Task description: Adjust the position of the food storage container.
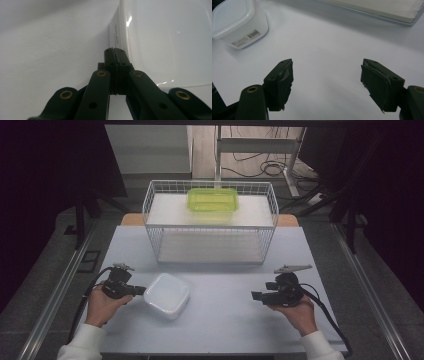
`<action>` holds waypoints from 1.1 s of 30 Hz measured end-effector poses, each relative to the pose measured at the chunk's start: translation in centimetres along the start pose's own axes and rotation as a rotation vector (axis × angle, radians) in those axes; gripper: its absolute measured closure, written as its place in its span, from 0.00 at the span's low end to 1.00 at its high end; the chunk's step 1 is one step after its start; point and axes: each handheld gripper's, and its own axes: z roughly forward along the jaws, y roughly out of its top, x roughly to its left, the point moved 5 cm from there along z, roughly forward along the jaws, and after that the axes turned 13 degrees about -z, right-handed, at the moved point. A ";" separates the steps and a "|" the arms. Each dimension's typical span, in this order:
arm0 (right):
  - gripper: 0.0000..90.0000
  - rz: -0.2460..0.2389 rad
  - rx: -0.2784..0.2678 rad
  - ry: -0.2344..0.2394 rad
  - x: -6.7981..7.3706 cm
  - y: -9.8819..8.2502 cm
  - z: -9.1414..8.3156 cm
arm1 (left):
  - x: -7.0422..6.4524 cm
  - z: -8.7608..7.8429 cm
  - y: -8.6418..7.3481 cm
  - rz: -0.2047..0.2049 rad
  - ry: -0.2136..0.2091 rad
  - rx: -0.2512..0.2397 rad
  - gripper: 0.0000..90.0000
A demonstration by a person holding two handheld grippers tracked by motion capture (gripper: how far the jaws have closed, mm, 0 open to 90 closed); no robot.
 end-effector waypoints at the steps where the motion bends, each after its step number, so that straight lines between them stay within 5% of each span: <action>1: 0.29 0.001 0.000 0.000 0.0 0.0 0.0 | 0.0 0.0 0.0 0.008 -0.003 0.009 1.00; 18: 0.30 0.012 0.001 -0.004 0.0 0.0 -0.1 | -2.5 0.5 -1.1 0.015 -0.069 0.037 1.00; 33: 0.30 0.015 0.009 0.009 0.1 -0.1 0.3 | -5.2 2.0 -1.0 0.000 -0.081 0.054 1.00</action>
